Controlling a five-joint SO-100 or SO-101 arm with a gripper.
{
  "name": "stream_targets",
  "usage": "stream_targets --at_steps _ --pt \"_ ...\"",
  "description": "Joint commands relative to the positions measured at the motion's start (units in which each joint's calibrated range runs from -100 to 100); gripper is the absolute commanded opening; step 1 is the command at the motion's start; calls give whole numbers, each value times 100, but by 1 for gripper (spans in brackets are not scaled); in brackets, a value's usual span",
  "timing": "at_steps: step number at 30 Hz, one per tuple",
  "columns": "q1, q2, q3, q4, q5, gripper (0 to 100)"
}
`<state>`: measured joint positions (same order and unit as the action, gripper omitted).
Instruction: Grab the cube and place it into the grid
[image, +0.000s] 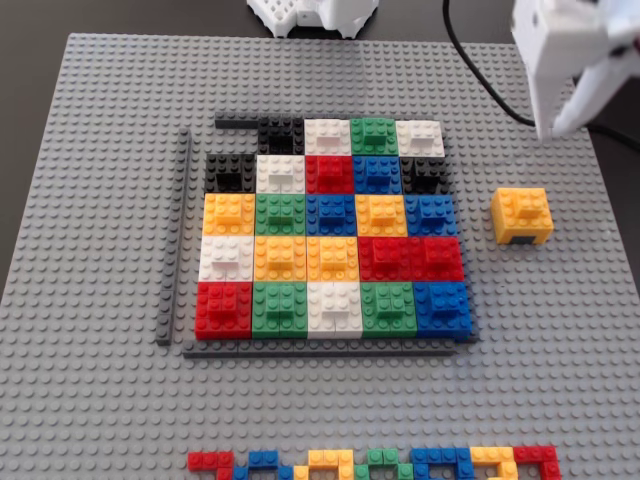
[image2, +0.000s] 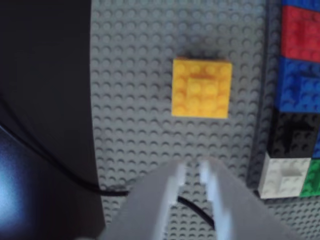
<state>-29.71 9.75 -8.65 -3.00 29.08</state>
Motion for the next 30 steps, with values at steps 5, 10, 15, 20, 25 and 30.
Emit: stream_targets --at_steps 5,10,15,20,25,30 --pt "183 280 -399 -193 44 27" --pt "286 521 -445 -208 98 29" --pt "338 761 -454 -286 117 29" --pt "338 916 -454 -393 103 28" --pt "316 1045 -454 -437 88 28" --pt "308 1123 -390 -491 112 25"
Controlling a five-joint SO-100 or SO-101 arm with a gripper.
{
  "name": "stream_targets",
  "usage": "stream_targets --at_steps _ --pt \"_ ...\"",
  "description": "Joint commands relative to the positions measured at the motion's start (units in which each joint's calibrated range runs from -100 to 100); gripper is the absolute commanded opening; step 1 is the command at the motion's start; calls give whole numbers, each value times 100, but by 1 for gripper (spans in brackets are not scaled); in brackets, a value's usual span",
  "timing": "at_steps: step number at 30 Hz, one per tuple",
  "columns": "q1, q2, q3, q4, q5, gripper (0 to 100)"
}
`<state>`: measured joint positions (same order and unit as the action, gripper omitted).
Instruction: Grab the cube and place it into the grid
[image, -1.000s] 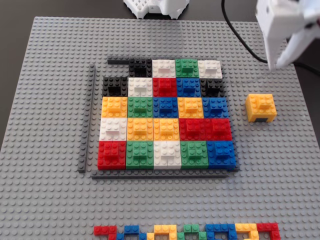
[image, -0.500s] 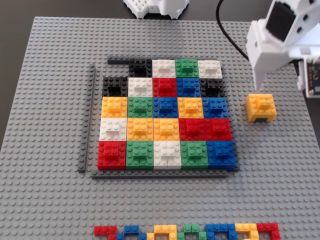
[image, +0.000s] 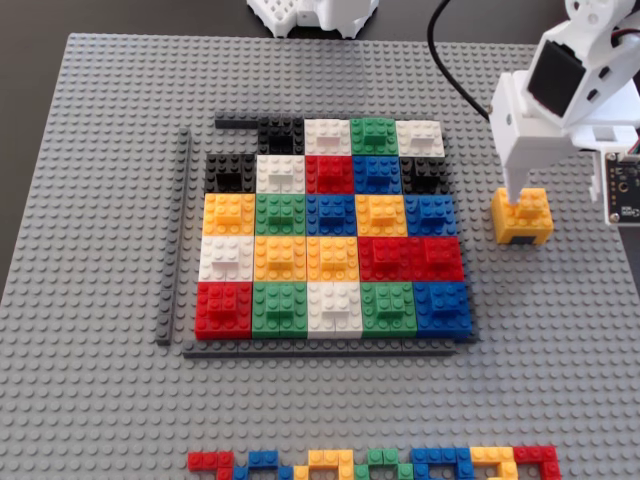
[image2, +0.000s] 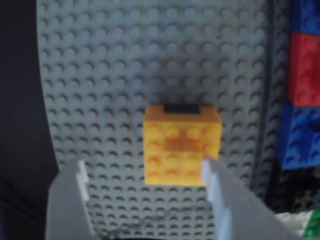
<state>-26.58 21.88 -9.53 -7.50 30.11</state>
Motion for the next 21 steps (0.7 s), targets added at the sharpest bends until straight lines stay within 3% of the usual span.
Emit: stream_targets --at_steps 1,9,21 --pt "-5 -90 -266 -56 20 24" --pt "-5 -116 -166 -86 29 10" --pt "17 -383 -57 -81 34 4"
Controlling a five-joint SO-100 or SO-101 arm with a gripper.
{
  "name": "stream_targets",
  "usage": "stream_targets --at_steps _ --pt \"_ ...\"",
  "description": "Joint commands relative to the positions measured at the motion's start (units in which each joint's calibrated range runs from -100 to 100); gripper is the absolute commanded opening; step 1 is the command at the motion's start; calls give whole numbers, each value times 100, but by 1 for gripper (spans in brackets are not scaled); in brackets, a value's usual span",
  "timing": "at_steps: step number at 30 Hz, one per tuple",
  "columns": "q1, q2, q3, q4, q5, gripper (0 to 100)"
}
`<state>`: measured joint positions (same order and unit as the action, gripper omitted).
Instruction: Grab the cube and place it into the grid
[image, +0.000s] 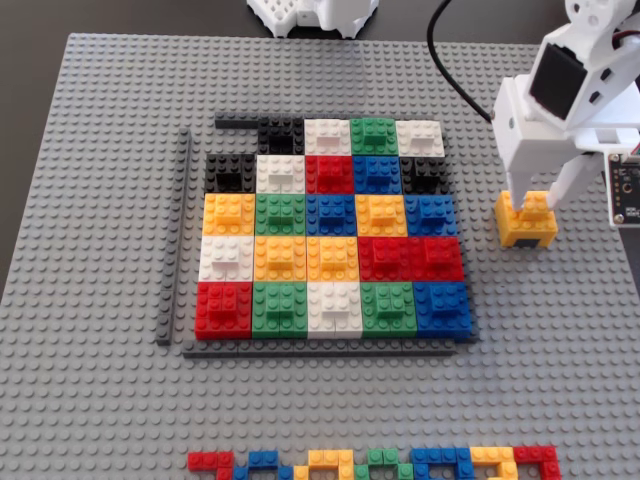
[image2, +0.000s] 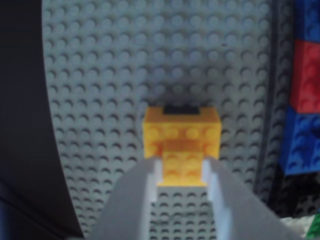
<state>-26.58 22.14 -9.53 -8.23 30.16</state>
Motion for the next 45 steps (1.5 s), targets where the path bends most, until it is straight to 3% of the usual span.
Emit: stream_targets --at_steps 1,26,45 --pt "17 -477 -66 17 39 4" --pt "488 -4045 577 1121 586 2" --pt "2941 -6831 2951 1438 1963 1"
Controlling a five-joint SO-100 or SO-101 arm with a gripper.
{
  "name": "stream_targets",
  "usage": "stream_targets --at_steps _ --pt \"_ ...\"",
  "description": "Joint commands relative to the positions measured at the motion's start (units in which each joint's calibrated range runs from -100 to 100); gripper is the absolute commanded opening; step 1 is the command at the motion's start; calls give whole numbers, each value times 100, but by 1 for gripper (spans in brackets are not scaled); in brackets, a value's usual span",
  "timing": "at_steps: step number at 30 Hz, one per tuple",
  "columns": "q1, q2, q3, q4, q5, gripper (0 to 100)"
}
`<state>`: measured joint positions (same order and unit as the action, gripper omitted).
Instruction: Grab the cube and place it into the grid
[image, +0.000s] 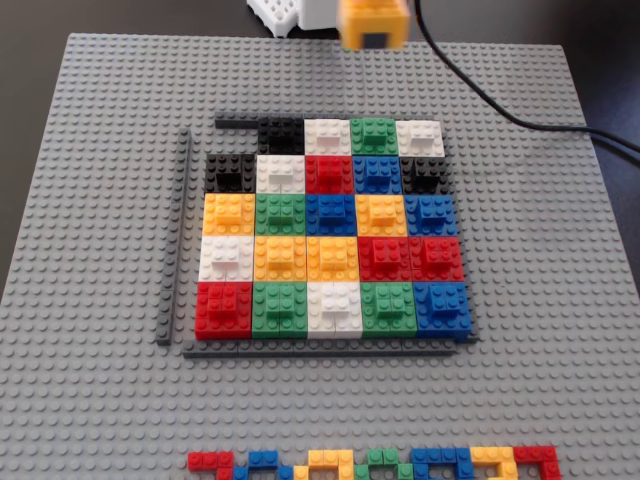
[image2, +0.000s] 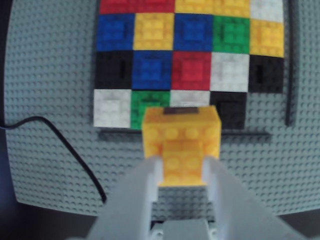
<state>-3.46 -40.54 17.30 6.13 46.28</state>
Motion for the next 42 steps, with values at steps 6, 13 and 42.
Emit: stream_targets --at_steps 6,13,42 --pt "1484 -907 912 -80 835 1" --pt "2015 -1036 1637 -398 1211 1" --pt "2346 589 2606 -1414 1470 1"
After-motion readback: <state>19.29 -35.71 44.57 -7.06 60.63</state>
